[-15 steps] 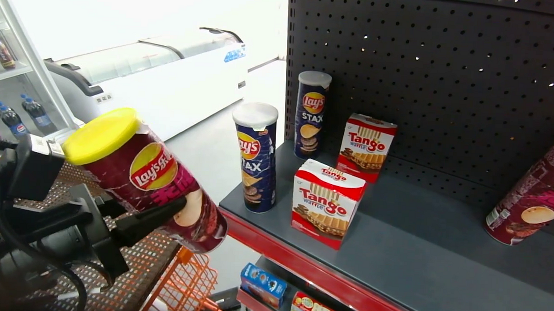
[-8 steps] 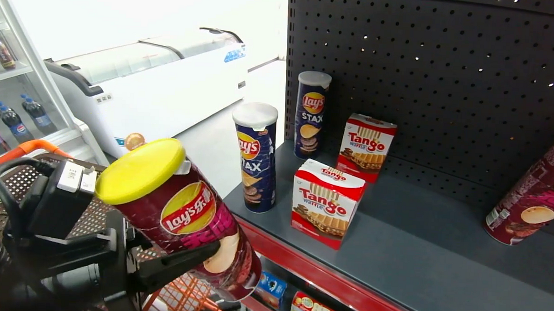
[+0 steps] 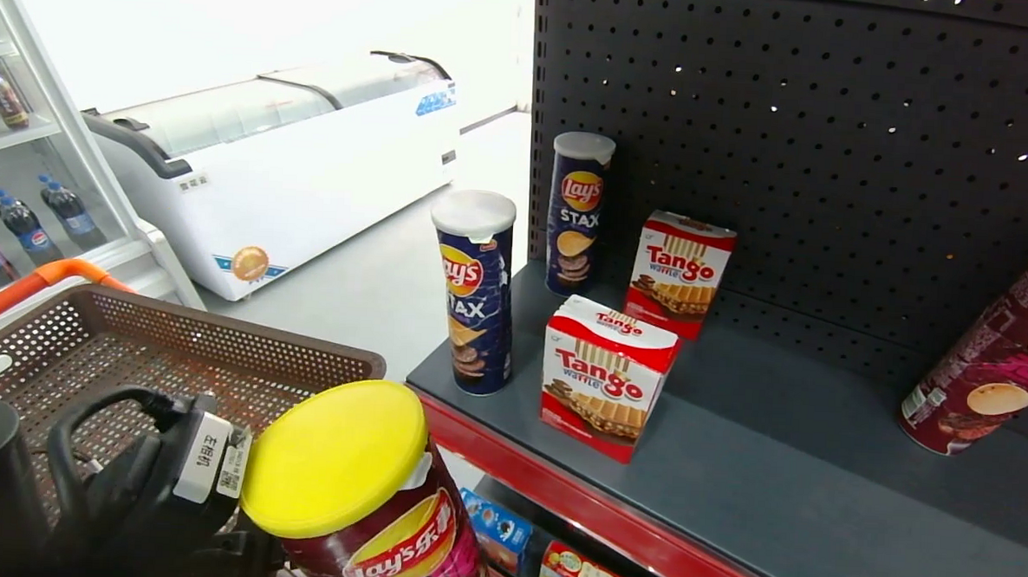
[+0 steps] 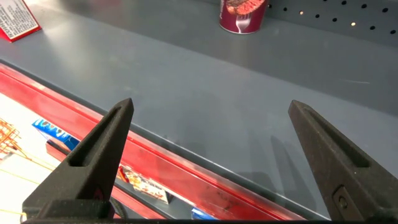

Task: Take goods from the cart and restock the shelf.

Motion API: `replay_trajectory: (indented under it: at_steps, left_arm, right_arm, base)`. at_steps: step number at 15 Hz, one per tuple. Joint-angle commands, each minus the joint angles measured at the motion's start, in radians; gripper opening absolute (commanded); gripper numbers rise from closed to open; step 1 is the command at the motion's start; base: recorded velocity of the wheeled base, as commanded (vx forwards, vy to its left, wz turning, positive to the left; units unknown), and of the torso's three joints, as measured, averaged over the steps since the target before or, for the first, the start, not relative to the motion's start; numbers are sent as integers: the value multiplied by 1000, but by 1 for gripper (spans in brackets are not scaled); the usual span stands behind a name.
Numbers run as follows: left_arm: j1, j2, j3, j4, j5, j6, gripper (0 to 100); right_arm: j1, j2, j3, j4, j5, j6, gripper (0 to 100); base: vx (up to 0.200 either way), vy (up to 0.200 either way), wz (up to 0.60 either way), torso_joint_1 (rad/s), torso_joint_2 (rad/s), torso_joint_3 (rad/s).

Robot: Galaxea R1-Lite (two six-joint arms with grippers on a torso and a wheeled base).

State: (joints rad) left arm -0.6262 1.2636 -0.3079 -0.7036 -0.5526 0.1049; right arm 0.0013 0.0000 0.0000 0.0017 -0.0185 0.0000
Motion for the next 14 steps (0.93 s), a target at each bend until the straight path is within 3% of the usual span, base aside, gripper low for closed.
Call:
replay_trajectory:
  at_steps: [1, 14]
  left_arm:
    - [-1, -12, -2, 3, 0, 1, 0]
    - [0, -12, -4, 1, -1, 2, 0]
  right_arm:
    - [0, 0, 0, 0, 0, 0, 100]
    - [0, 0, 0, 0, 3, 0, 100]
  base:
    - [0, 0, 0, 0, 0, 0]
    - [0, 0, 0, 0, 0, 0]
